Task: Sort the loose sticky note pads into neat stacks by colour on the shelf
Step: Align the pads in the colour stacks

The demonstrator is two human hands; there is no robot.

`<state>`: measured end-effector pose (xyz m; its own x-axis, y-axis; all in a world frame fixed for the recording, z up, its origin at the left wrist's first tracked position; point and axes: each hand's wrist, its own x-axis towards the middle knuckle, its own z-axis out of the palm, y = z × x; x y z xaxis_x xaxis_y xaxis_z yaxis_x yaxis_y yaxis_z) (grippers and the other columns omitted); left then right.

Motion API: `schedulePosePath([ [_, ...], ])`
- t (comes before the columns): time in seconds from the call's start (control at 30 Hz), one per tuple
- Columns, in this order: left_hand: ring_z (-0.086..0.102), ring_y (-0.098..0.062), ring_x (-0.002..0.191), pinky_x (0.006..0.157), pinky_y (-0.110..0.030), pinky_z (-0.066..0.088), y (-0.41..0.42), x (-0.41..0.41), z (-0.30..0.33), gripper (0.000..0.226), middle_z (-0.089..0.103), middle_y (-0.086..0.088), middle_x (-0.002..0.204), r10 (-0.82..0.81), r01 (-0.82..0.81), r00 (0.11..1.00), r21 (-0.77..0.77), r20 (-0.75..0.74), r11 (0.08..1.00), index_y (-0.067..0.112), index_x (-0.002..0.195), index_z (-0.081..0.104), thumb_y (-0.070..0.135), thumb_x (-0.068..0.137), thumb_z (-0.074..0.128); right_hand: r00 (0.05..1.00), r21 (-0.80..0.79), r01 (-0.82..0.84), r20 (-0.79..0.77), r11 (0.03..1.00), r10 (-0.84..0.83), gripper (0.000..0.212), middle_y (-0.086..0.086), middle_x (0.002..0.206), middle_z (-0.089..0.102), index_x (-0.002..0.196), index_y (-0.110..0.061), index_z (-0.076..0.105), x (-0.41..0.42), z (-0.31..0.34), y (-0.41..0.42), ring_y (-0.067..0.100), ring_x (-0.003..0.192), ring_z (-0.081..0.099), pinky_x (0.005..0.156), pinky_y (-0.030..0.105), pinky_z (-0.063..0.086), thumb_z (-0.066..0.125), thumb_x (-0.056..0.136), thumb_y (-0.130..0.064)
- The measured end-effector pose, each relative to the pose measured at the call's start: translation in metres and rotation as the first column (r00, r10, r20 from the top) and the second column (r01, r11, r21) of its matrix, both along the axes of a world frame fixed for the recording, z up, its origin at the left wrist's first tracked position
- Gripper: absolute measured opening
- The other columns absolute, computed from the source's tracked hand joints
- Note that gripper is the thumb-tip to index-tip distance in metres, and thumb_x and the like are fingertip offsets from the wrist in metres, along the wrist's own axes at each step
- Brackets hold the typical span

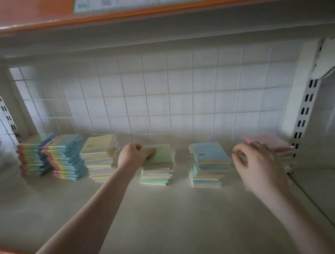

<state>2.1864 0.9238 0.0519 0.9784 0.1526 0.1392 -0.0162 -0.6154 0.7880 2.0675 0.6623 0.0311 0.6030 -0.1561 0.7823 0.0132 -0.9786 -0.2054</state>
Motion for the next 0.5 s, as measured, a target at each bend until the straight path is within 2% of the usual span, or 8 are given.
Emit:
schedulePosePath([
  [0.07, 0.059, -0.028, 0.104, 0.084, -0.029, 0.042, 0.001, 0.002, -0.005, 0.048, 0.064, -0.010, 0.110, 0.018, -0.018, 1.000, 0.050, 0.000, 0.999, 0.010, 0.112, 0.064, 0.043, 0.078, 0.072, 1.000, -0.010, -0.012, 0.011, 1.000, 0.012, 0.013, 0.018, 0.087, 0.069, 0.073, -0.009, 0.064, -0.001, -0.001, -0.004, 0.036, 0.084, 0.066, 0.070, 0.043, 0.052, 0.075, 0.069, -0.003],
  [0.13, 0.054, -0.030, 0.115, 0.096, -0.034, 0.043, 0.001, 0.002, -0.006, 0.060, 0.061, -0.011, 0.122, 0.032, -0.033, 0.999, 0.075, 0.016, 0.997, 0.011, 0.124, 0.058, 0.047, 0.078, 0.071, 1.000, -0.007, -0.018, 0.021, 1.000, 0.018, 0.014, 0.019, 0.088, 0.069, 0.073, -0.009, 0.064, -0.001, -0.002, -0.007, 0.036, 0.079, 0.066, 0.068, 0.042, 0.051, 0.075, 0.068, -0.003],
  [0.23, 0.048, -0.031, 0.118, 0.100, -0.039, 0.038, -0.004, -0.010, -0.002, 0.059, 0.056, -0.012, 0.124, 0.057, -0.074, 0.990, 0.124, 0.131, 0.990, 0.014, 0.125, 0.055, 0.049, 0.079, 0.068, 0.999, -0.014, -0.026, 0.033, 1.000, 0.026, 0.015, 0.018, 0.085, 0.068, 0.075, -0.008, 0.064, -0.003, -0.004, -0.010, 0.036, 0.075, 0.064, 0.065, 0.040, 0.050, 0.076, 0.068, -0.003],
  [0.33, 0.044, -0.034, 0.117, 0.099, -0.037, 0.030, -0.013, -0.043, -0.001, 0.051, 0.053, -0.014, 0.122, 0.050, -0.133, 0.924, 0.195, 0.378, 0.972, 0.012, 0.122, 0.057, 0.039, 0.080, 0.071, 0.997, -0.026, -0.036, 0.065, 0.999, 0.038, 0.019, 0.015, 0.074, 0.064, 0.082, -0.007, 0.066, -0.010, -0.006, -0.014, 0.036, 0.065, 0.061, 0.059, 0.039, 0.049, 0.078, 0.067, -0.004],
  [0.4, 0.047, -0.037, 0.109, 0.095, -0.039, 0.034, -0.020, -0.069, -0.005, 0.047, 0.055, -0.016, 0.114, -0.004, -0.132, 0.868, 0.239, 0.496, 0.962, 0.010, 0.118, 0.059, 0.032, 0.079, 0.073, 0.995, -0.036, -0.039, 0.089, 0.999, 0.042, 0.020, 0.014, 0.072, 0.063, 0.083, -0.006, 0.066, -0.017, -0.008, -0.019, 0.036, 0.063, 0.060, 0.058, 0.039, 0.049, 0.078, 0.067, -0.005],
  [0.5, 0.053, -0.036, 0.097, 0.085, -0.039, 0.042, -0.031, -0.099, -0.018, 0.043, 0.059, -0.012, 0.105, -0.079, -0.122, 0.823, 0.311, 0.563, 0.942, 0.010, 0.112, 0.062, 0.036, 0.079, 0.068, 0.995, -0.038, -0.035, 0.087, 0.999, 0.038, 0.020, 0.013, 0.074, 0.063, 0.086, -0.008, 0.066, -0.031, -0.014, -0.028, 0.036, 0.066, 0.060, 0.061, 0.041, 0.049, 0.077, 0.069, -0.008],
])
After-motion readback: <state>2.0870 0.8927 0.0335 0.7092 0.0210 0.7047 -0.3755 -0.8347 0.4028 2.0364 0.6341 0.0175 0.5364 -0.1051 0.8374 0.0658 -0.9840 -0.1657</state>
